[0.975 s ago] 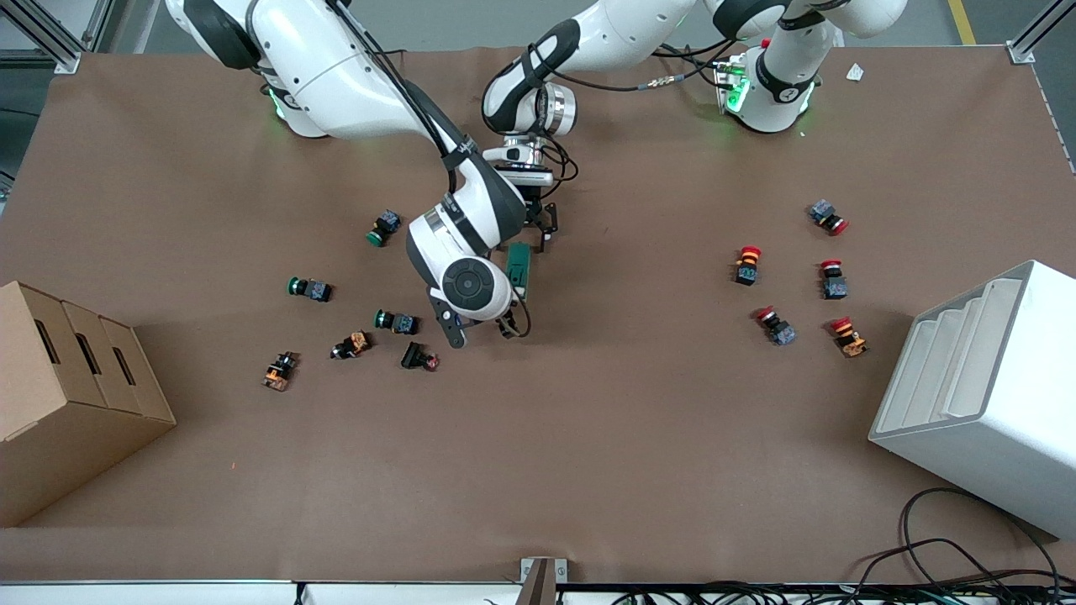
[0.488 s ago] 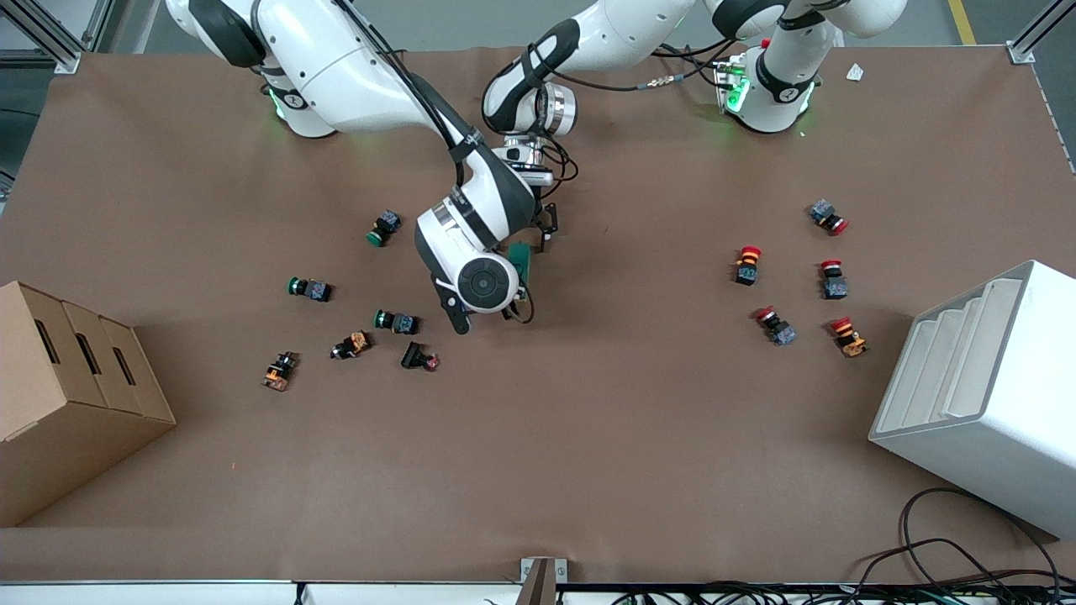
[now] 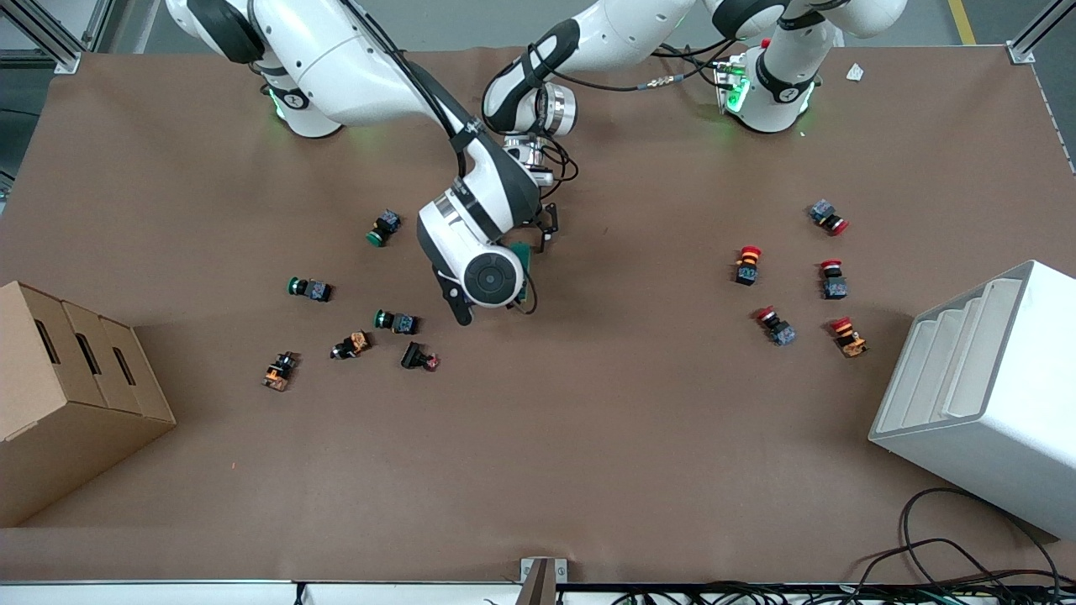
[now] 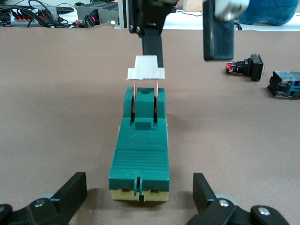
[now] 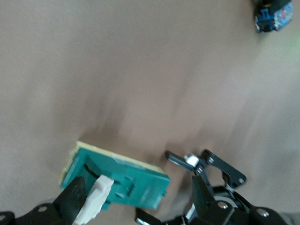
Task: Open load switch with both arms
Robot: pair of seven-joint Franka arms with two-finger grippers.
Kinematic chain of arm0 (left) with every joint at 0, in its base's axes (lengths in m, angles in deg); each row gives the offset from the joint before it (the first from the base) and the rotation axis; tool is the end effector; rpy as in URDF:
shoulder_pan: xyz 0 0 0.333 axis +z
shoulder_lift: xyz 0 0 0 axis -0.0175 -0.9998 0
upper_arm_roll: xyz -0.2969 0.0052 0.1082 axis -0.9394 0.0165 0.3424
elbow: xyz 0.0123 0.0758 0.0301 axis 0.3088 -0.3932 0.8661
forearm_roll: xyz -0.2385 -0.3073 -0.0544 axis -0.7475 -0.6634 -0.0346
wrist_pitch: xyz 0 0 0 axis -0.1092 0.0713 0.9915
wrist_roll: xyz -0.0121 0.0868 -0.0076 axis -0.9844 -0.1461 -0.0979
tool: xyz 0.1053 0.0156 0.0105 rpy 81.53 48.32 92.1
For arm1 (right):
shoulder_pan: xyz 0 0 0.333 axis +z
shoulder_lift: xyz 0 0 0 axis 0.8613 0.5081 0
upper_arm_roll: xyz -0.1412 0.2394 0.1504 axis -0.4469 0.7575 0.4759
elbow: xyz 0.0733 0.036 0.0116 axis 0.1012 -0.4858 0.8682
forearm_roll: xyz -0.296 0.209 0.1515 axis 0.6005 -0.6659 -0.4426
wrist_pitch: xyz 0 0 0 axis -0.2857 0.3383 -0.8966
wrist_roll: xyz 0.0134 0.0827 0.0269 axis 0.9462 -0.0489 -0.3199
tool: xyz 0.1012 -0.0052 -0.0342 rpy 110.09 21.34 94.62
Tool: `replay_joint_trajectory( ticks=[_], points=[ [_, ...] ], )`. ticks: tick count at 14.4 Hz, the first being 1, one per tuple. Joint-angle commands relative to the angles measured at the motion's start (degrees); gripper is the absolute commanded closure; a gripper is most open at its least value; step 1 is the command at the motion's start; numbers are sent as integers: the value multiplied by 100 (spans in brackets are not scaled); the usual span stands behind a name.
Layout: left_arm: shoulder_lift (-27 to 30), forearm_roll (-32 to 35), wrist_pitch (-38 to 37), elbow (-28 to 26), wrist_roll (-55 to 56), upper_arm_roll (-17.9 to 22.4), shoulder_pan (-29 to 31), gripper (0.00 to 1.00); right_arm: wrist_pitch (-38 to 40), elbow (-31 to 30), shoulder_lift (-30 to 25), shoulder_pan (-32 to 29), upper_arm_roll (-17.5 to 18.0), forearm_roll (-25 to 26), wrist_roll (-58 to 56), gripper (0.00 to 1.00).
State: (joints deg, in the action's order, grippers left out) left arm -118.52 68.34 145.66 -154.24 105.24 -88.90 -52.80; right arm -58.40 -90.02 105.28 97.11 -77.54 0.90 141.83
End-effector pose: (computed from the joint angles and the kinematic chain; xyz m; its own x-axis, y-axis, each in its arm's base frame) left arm 0.2113 -0.5631 0.0752 0.4700 0.0021 0.8827 -0.0652 -0.9972 0.0371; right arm 0.5095 0.4586 0.2333 0.3905 -0.9085 -0.1488 -0.8039 -0.4153 0.4258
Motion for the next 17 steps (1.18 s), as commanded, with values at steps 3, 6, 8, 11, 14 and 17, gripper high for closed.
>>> replay_joint_trajectory(
  ticks=[3,6,8,11,14,17],
  points=[
    [-199,111,37,87,192,53,-16,0,466,30,-230,-74,77,-254,95,0],
    [-199,111,37,78,192,61,-16,0,519,22,-221,-12,95,-254,104,0],
    [-199,111,37,78,192,61,-16,0,519,-22,-195,5,86,-245,104,0],
    [-199,111,37,78,192,61,-16,0,510,30,-204,-99,86,-263,60,0],
    [-234,111,37,78,192,61,-16,0,510,232,-213,-293,86,-254,7,0],
    [-234,111,37,78,183,61,-16,0,414,241,-204,-390,68,-228,-28,0]
  ],
)
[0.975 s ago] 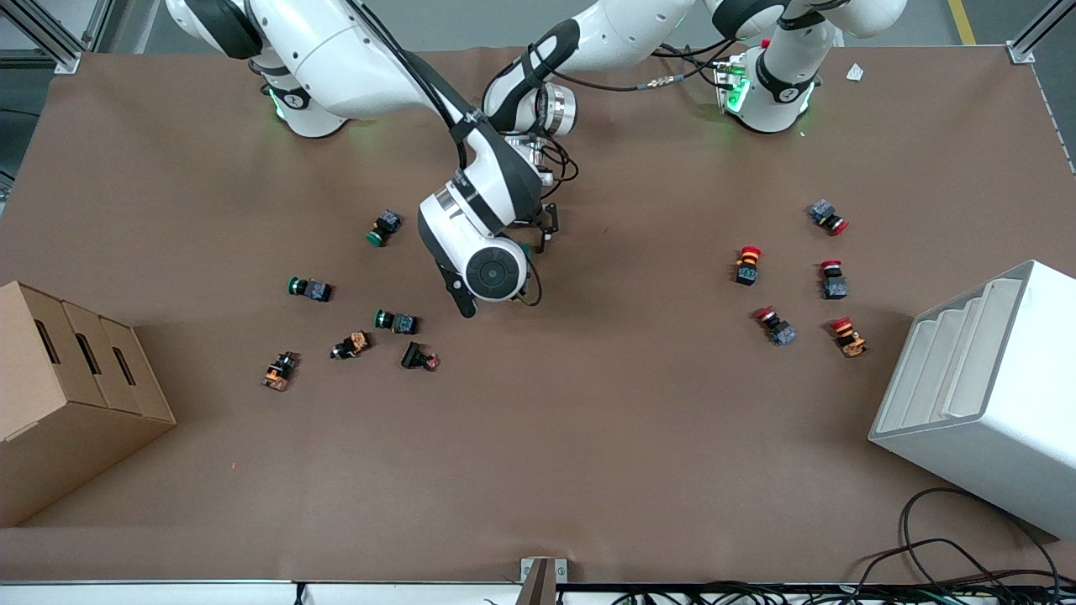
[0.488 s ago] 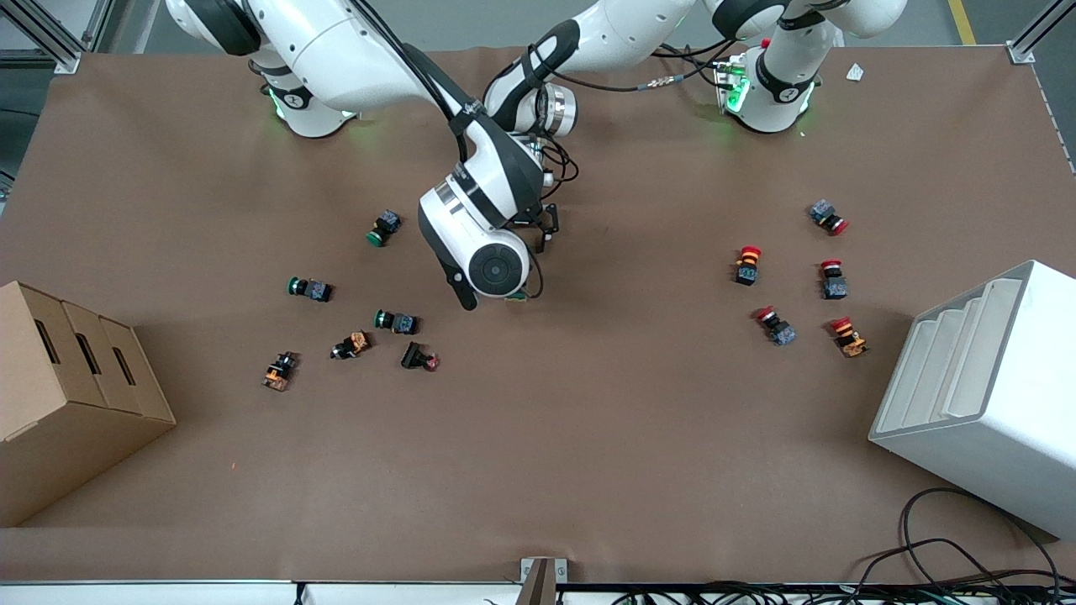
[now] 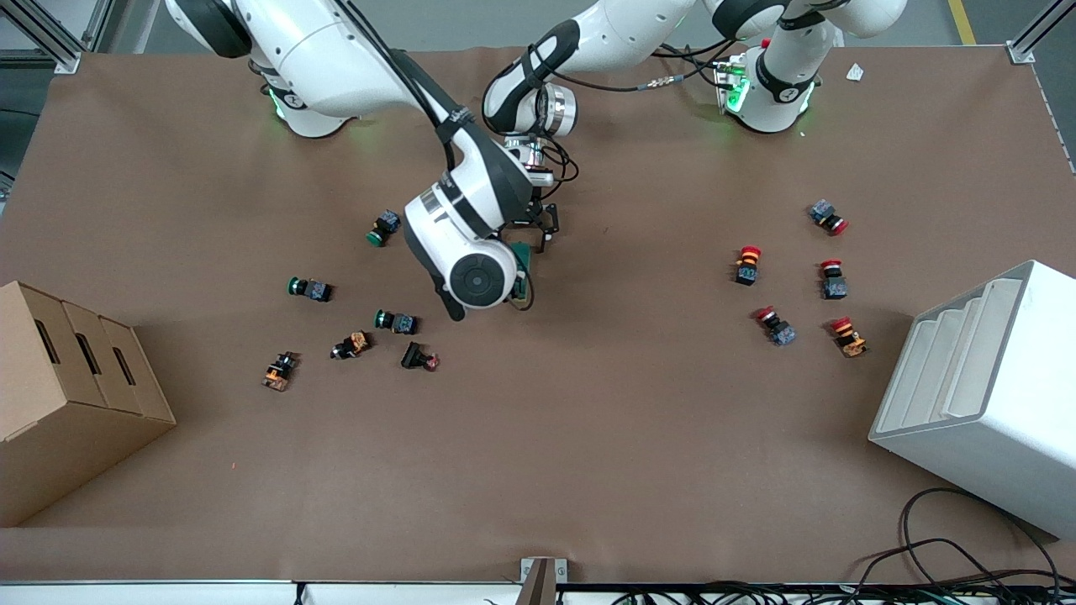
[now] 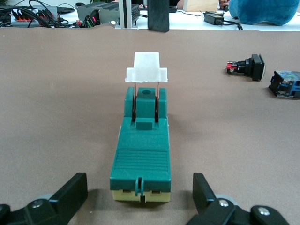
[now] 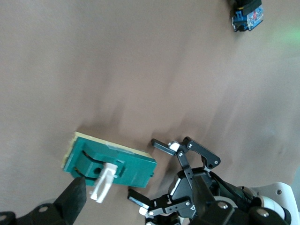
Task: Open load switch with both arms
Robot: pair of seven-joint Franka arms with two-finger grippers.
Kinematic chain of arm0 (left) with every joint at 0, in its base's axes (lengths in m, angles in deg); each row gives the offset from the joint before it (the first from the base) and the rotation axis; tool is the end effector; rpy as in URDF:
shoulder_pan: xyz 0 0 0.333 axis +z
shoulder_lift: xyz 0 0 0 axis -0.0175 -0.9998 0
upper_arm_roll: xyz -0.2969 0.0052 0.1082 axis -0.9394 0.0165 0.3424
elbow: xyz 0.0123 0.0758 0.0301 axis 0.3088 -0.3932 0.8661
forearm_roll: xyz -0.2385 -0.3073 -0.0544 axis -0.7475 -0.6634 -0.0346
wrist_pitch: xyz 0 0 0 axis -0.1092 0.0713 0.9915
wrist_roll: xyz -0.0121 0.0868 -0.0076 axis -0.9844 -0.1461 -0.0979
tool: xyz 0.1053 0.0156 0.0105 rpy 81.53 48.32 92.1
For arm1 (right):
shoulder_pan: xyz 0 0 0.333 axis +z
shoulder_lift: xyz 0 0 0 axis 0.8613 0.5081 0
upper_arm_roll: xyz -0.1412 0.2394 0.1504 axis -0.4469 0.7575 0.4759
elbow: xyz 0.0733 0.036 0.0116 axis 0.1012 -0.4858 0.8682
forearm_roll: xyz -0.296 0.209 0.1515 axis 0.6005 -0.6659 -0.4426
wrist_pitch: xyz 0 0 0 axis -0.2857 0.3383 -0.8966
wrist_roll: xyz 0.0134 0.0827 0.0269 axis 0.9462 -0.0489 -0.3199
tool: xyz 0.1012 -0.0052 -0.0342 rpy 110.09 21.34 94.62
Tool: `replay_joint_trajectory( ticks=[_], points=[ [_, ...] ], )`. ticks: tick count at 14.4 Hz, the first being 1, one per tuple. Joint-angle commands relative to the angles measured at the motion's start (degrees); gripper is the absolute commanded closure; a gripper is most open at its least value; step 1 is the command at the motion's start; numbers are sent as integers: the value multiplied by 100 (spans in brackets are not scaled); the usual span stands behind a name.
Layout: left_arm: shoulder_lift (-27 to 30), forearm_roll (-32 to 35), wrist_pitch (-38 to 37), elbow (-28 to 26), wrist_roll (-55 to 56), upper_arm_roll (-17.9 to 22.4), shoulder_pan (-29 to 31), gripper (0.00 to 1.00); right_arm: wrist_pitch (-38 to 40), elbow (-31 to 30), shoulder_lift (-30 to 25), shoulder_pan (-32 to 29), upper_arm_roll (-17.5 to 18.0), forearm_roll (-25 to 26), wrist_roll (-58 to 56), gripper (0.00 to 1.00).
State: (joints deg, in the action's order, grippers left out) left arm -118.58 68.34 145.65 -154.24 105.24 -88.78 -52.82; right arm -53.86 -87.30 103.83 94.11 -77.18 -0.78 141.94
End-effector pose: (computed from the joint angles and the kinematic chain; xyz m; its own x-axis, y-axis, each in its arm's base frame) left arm 0.2121 -0.5624 0.0743 0.4693 0.0010 0.8830 -0.0641 -0.9973 0.0352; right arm 0.5318 0.4397 0.2682 0.3427 -0.9216 -0.1825 -0.8114 -0.3883 0.4369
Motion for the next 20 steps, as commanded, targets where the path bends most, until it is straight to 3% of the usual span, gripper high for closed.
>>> replay_joint_trajectory(
  ticks=[1,5,20],
  points=[
    [-229,110,38,78,192,50,-14,0,-118,-40,-51,-98,32,-59,-65,0],
    [-229,110,38,69,192,50,-23,0,-549,-101,20,7,24,-42,-56,0],
    [-229,110,38,60,192,50,-14,0,374,-312,28,490,41,-59,32,0]
  ],
)
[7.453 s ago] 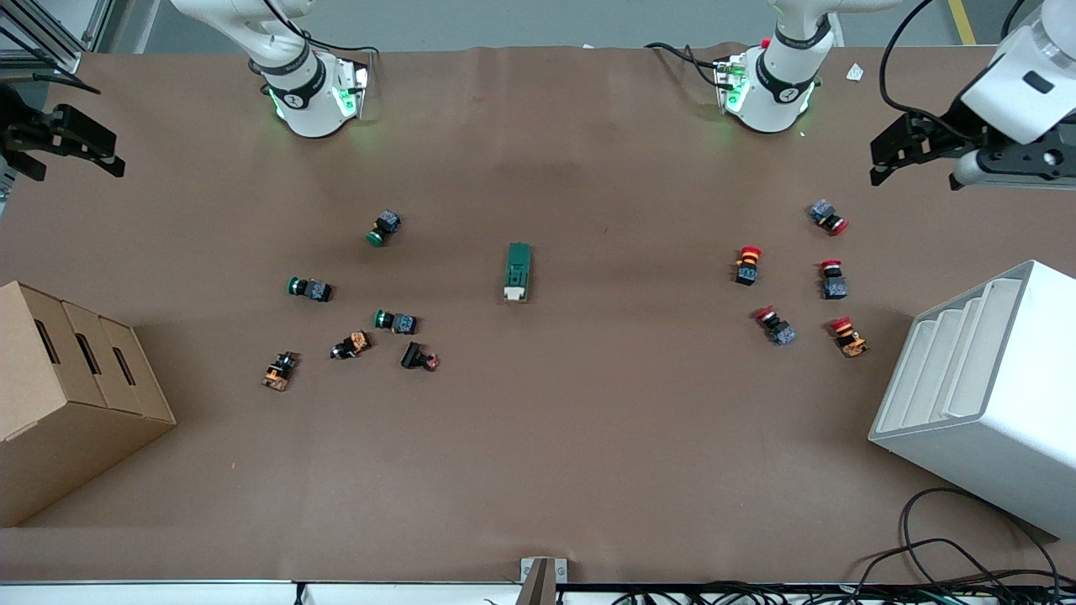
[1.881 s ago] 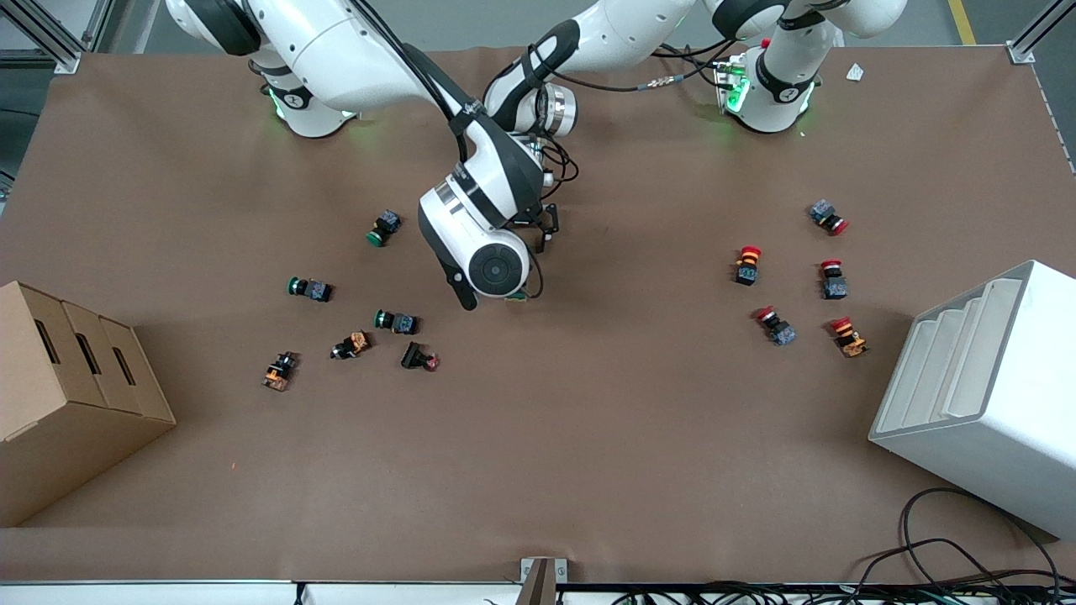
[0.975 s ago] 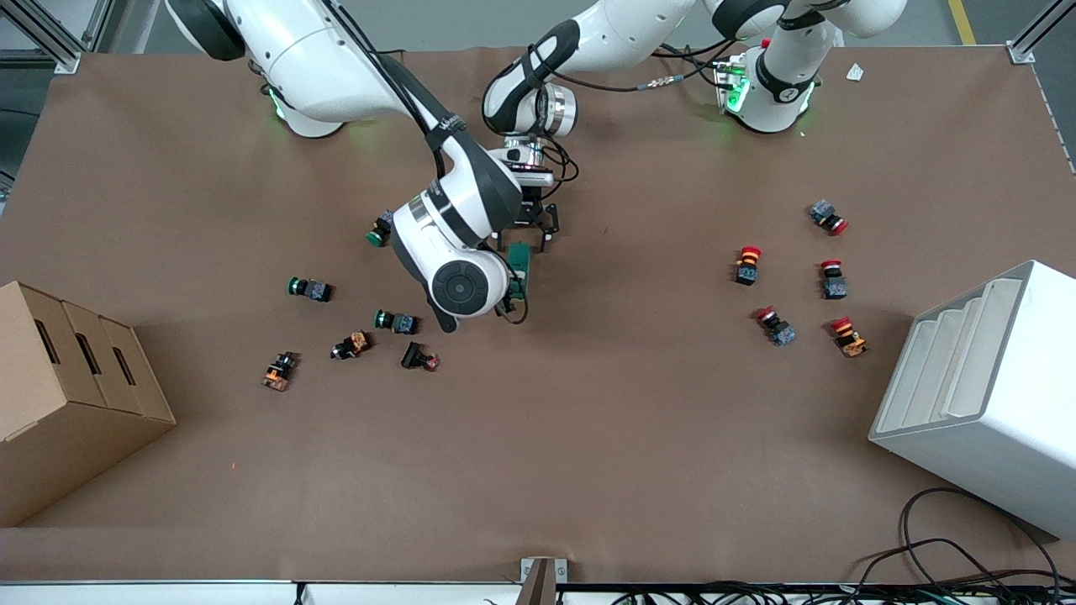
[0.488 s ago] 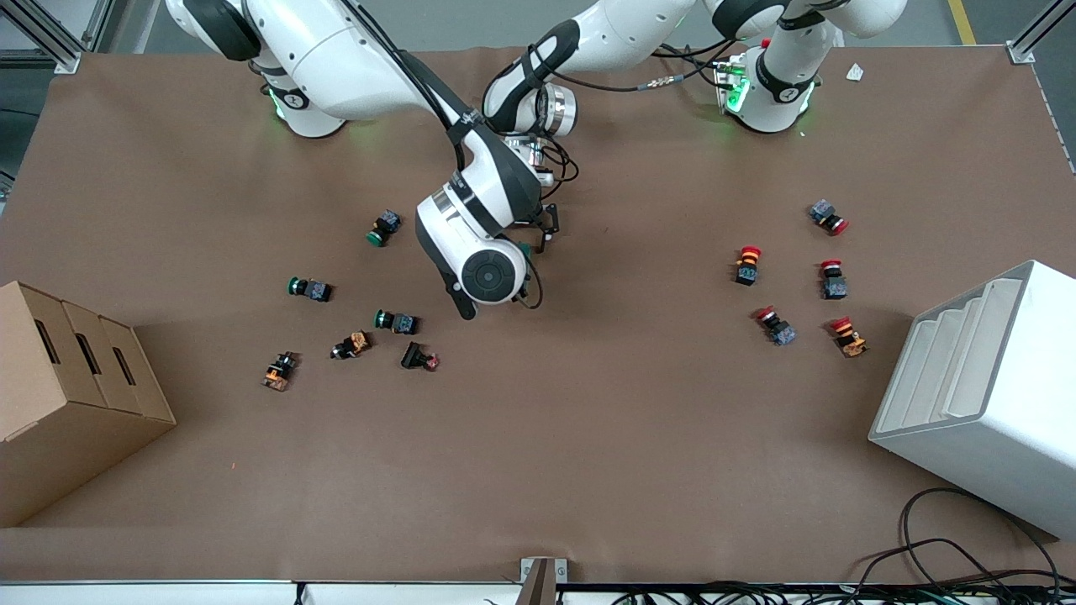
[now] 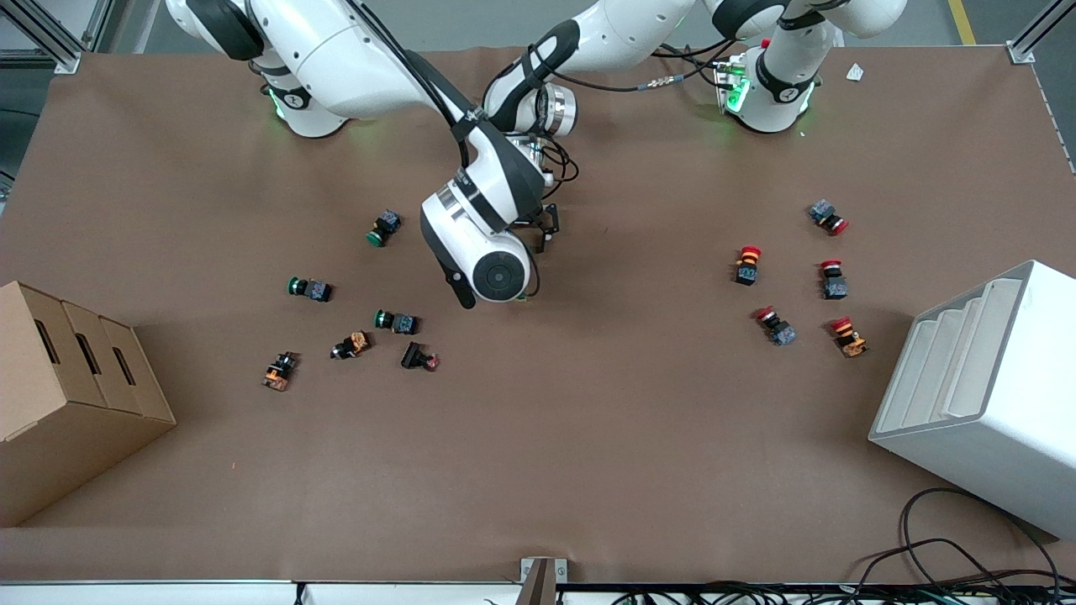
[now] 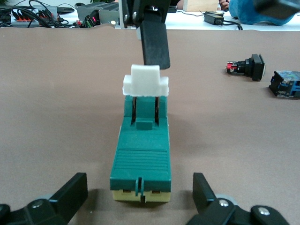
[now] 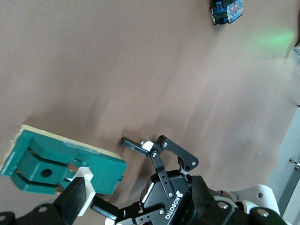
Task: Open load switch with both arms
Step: 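Push the white lever down with the right gripper fingertip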
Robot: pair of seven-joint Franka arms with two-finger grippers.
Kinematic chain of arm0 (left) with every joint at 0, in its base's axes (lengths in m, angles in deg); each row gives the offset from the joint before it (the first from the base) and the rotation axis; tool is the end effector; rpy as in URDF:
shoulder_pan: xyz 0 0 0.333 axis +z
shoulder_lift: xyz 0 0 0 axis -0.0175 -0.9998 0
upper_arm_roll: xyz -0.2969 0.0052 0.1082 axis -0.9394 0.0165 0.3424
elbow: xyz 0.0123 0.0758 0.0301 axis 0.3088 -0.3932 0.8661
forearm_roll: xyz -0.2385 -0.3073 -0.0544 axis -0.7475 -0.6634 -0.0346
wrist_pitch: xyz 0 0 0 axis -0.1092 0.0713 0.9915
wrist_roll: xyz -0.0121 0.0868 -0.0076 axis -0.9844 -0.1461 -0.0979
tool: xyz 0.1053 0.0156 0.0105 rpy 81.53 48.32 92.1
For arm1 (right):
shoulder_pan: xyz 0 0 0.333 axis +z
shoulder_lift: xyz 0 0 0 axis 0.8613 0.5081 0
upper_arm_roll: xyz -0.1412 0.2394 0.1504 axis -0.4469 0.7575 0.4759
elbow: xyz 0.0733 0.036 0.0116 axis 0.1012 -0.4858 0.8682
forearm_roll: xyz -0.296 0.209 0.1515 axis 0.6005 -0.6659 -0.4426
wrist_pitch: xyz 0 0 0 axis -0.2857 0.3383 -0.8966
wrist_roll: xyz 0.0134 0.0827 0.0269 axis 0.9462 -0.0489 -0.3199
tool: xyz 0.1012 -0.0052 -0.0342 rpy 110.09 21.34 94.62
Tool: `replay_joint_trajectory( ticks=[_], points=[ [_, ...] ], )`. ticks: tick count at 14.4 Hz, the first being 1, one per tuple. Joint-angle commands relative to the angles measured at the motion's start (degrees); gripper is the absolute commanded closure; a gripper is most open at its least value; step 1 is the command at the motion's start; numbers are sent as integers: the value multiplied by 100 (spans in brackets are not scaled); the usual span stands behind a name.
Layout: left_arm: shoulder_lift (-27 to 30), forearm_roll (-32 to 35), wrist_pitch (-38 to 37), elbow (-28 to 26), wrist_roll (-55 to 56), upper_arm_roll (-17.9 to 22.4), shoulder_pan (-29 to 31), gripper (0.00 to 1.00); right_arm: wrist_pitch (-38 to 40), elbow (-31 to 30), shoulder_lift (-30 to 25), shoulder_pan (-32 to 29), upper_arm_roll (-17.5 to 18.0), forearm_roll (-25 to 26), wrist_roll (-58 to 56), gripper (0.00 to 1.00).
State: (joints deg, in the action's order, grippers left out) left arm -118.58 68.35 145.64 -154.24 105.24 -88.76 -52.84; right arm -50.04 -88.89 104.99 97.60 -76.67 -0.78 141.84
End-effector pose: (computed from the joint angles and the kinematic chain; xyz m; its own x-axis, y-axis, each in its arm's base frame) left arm 0.2121 -0.5624 0.0743 0.4689 0.0008 0.8832 -0.0643 -0.9973 0.0350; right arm 0.4859 0.4650 0.2418 0.4056 -0.8988 -0.1660 -0.7288 -0.4277 0.5347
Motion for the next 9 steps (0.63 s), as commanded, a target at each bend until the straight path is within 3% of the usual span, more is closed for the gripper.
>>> replay_joint_trajectory(
  ticks=[1,9],
  points=[
    [-228,110,39,61,192,47,-12,0,-9,-171,-78,211,-11,-59,42,0],
    [-228,110,39,61,184,47,6,0,-272,-346,-52,238,-11,-33,42,0]
  ],
)
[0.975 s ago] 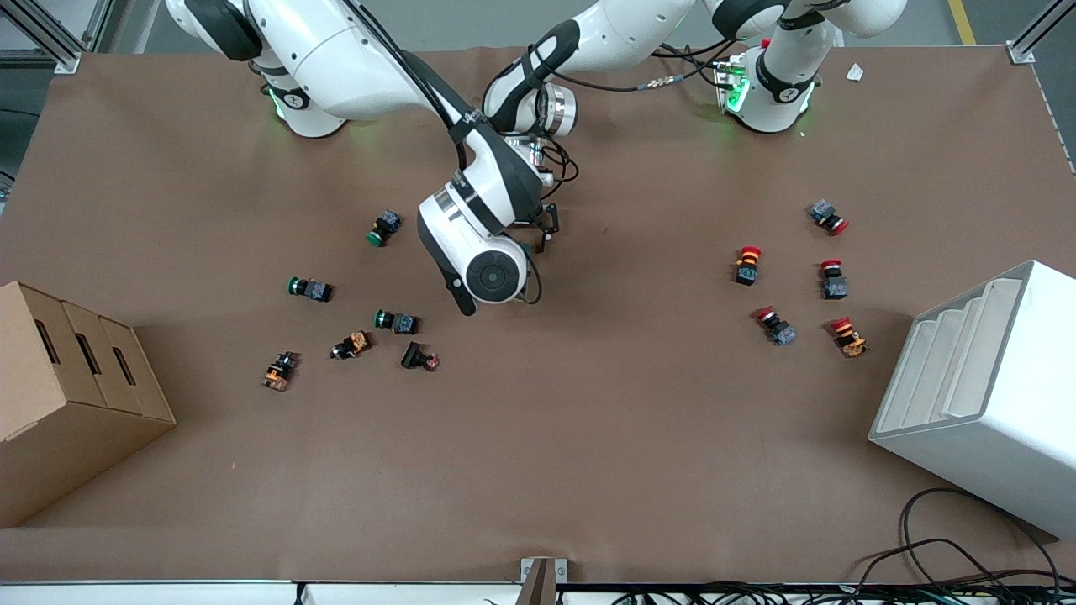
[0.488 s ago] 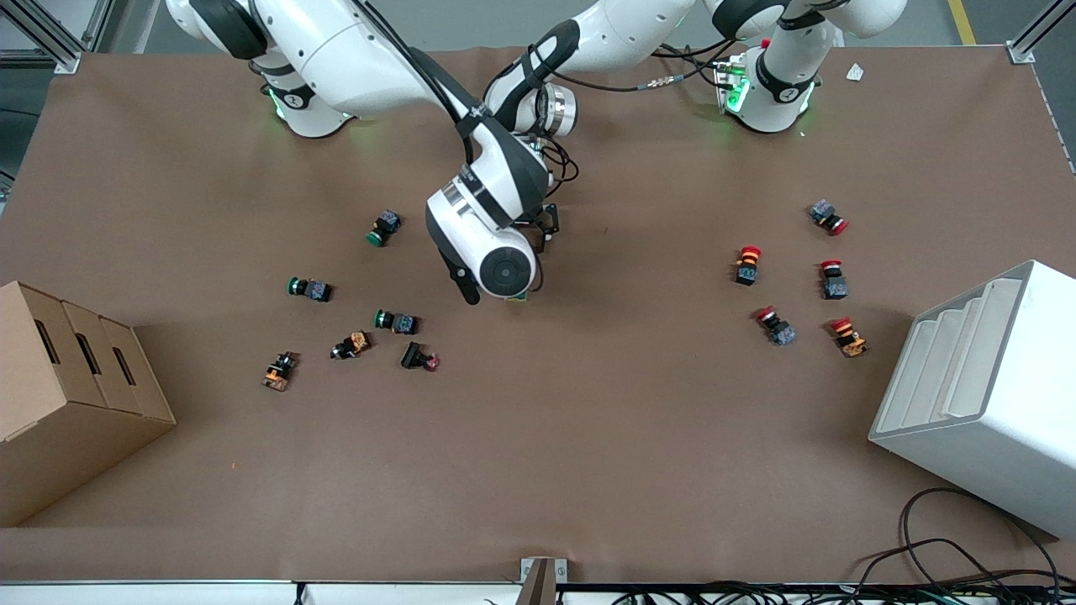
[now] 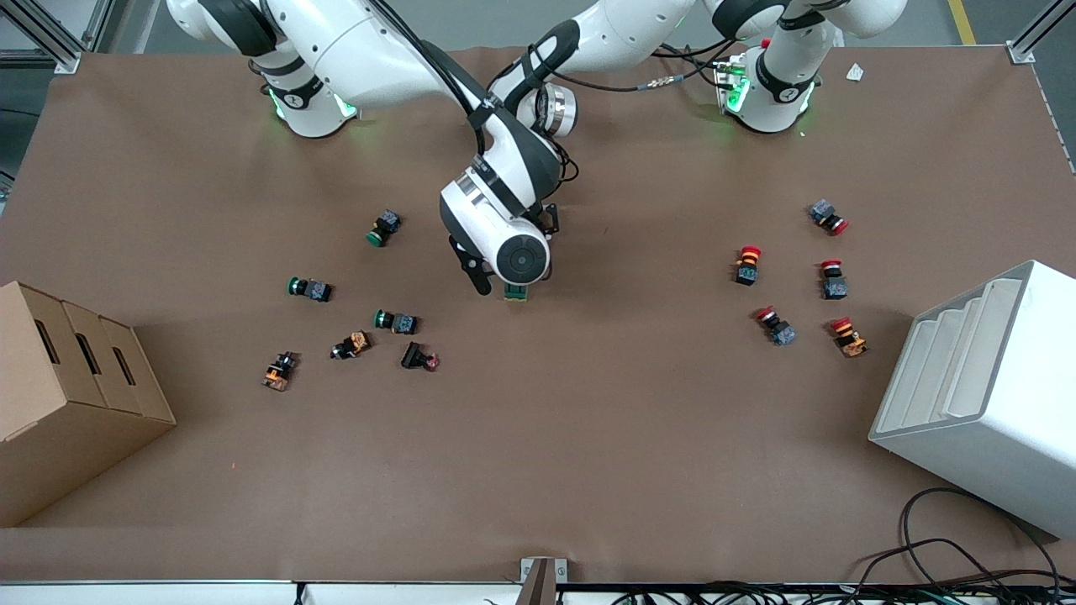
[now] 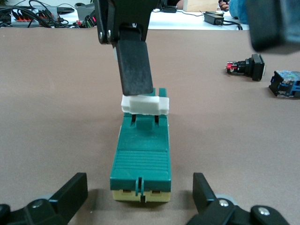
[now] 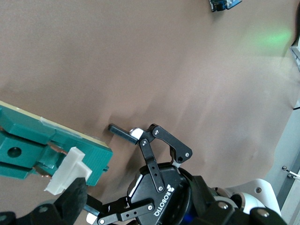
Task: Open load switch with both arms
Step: 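Push the white lever down with the right gripper fingertip, then lift both grippers away from the teal switch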
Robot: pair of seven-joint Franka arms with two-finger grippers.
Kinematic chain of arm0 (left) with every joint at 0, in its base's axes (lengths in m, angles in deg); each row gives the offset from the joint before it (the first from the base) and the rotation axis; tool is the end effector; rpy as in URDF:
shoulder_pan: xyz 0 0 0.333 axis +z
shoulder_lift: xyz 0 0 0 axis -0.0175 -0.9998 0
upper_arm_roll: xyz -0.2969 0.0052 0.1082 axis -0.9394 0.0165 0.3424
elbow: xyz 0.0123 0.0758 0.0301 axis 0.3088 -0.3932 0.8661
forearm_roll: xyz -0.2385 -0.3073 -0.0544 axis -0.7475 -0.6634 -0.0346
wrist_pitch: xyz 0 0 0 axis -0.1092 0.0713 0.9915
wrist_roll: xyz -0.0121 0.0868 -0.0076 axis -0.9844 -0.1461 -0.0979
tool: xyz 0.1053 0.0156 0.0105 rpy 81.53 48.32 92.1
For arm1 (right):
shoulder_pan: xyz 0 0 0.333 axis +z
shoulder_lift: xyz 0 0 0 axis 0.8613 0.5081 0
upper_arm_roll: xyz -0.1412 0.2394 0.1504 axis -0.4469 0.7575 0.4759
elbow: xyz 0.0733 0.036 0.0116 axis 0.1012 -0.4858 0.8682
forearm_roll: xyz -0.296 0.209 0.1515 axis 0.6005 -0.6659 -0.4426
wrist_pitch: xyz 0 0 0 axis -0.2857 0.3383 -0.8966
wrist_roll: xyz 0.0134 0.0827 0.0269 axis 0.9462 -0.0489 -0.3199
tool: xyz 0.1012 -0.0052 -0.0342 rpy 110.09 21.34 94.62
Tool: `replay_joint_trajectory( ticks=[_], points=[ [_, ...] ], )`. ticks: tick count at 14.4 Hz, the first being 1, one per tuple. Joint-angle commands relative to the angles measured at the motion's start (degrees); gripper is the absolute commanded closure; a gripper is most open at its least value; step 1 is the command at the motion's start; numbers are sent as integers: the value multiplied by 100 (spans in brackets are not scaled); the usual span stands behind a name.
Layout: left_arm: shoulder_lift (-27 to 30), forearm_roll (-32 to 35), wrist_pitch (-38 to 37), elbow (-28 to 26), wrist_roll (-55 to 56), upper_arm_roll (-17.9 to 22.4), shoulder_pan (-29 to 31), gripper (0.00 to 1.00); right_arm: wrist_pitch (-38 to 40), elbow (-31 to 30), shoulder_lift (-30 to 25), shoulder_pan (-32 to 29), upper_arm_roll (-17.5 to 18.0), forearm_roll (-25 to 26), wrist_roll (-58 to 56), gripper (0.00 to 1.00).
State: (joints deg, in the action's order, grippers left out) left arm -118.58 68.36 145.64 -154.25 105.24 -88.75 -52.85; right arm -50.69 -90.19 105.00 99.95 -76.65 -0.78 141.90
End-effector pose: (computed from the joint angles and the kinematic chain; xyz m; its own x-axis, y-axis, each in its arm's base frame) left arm 0.2121 -0.5623 0.0742 0.4688 0.0005 0.8833 -0.0645 -0.9973 0.0348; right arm 0.4629 0.4816 0.2330 0.4387 -0.8841 -0.1608 -0.7076 -0.4502 0.5445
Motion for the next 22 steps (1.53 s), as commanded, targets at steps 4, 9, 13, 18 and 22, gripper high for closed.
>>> replay_joint_trajectory(
  ticks=[4,9,13,18,22],
  points=[
    [-228,109,39,52,183,55,15,0,-479,-418,-36,20,-13,-15,18,0],
    [-211,100,39,61,166,46,32,0,-586,-524,-27,82,-21,20,0,0],
    [-167,21,39,70,131,38,41,0,-524,-419,-97,-23,-39,20,-35,0],
    [113,-496,48,123,104,-85,32,1,-278,-234,-457,-488,-65,923,-1403,0],
    [491,-1189,83,184,-280,-174,59,1,-261,-321,-843,-1287,-65,1022,-3168,0]
  ],
)
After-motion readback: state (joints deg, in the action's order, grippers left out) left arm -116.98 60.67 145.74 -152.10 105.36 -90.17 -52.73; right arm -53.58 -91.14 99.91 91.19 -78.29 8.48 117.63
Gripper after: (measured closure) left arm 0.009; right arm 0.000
